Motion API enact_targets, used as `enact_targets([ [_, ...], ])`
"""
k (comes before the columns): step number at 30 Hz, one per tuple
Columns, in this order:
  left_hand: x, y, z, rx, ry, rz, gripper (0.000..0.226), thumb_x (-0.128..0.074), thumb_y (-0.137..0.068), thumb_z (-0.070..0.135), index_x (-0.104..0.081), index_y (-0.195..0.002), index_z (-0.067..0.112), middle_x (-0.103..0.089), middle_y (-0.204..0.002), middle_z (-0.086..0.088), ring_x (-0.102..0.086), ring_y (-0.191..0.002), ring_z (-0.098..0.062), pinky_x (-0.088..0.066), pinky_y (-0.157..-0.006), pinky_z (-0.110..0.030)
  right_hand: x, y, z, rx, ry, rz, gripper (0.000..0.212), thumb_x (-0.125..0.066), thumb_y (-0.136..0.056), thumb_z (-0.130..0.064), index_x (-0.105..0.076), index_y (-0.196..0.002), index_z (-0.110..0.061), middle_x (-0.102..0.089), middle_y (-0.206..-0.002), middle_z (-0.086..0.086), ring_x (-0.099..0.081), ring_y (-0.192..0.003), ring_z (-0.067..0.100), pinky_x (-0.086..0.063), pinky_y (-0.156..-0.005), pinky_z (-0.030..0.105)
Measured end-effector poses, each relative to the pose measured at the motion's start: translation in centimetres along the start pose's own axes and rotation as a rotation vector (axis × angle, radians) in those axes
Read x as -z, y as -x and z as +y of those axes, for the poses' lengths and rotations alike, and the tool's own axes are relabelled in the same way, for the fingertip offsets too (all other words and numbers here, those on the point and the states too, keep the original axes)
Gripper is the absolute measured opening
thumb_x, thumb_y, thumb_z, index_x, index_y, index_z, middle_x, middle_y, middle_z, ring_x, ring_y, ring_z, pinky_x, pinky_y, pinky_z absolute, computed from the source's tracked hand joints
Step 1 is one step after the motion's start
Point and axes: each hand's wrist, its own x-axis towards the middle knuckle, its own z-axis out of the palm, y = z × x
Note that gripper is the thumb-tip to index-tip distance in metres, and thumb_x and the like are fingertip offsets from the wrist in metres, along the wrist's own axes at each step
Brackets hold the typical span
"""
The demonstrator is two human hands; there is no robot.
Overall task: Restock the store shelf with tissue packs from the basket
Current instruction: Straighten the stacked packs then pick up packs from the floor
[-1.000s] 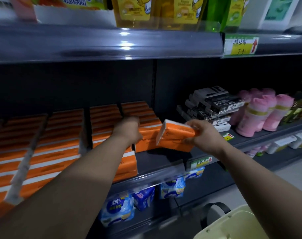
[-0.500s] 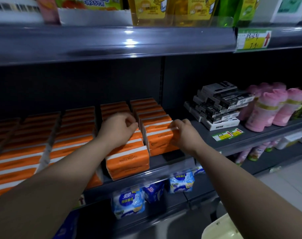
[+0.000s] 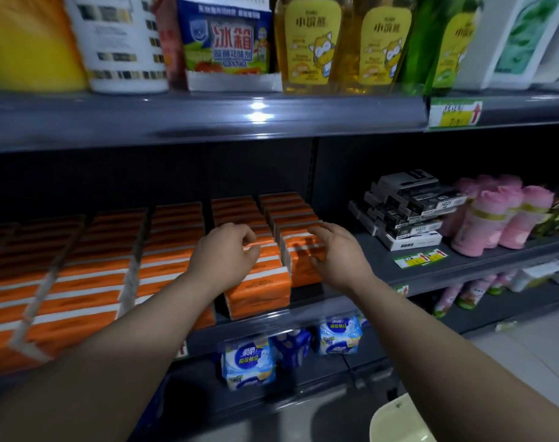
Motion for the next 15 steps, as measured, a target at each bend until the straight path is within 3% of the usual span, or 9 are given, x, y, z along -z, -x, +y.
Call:
enact_targets([
  [7,5.5,7.0,-1.5,0.047,-0.095,0.013,0.021,-0.059,-0.086,0.034,-0.066,-0.102,0.023,-0.064,-0.103,0.000,-0.060,-0.099,-0.023,-0.050,-0.080,-0.035,-0.1,4.1,-7.7,0.133,-0.033,-0.031,0.049,-0.060,-0.087,-0.023,-0.050,-0.135,-0.014,-0.049,-0.139,0.008,-0.040,-0.131,0.026,-0.030,-0.109,0.031],
  [11,8.9,12.5,-4.7,0.164,-0.177,0.008,0.024,-0.057,-0.086,0.037,-0.064,-0.106,0.026,-0.064,-0.109,0.000,-0.059,-0.104,-0.023,-0.049,-0.083,-0.034,-1.9,6.7,-13.8,0.240,-0.111,-0.069,0.047,-0.059,-0.084,-0.018,-0.055,-0.130,-0.012,-0.057,-0.130,0.010,-0.048,-0.123,0.028,-0.033,-0.105,0.032],
  [15,12.5,18.8,-8.7,0.294,-0.213,0.016,0.020,-0.058,-0.084,0.035,-0.065,-0.098,0.021,-0.065,-0.102,-0.004,-0.061,-0.099,-0.027,-0.050,-0.079,-0.035,-4.4,9.9,-20.3,0.362,-0.158,-0.154,0.045,-0.060,-0.084,-0.017,-0.058,-0.128,-0.012,-0.060,-0.127,0.010,-0.050,-0.122,0.027,-0.030,-0.105,0.029],
])
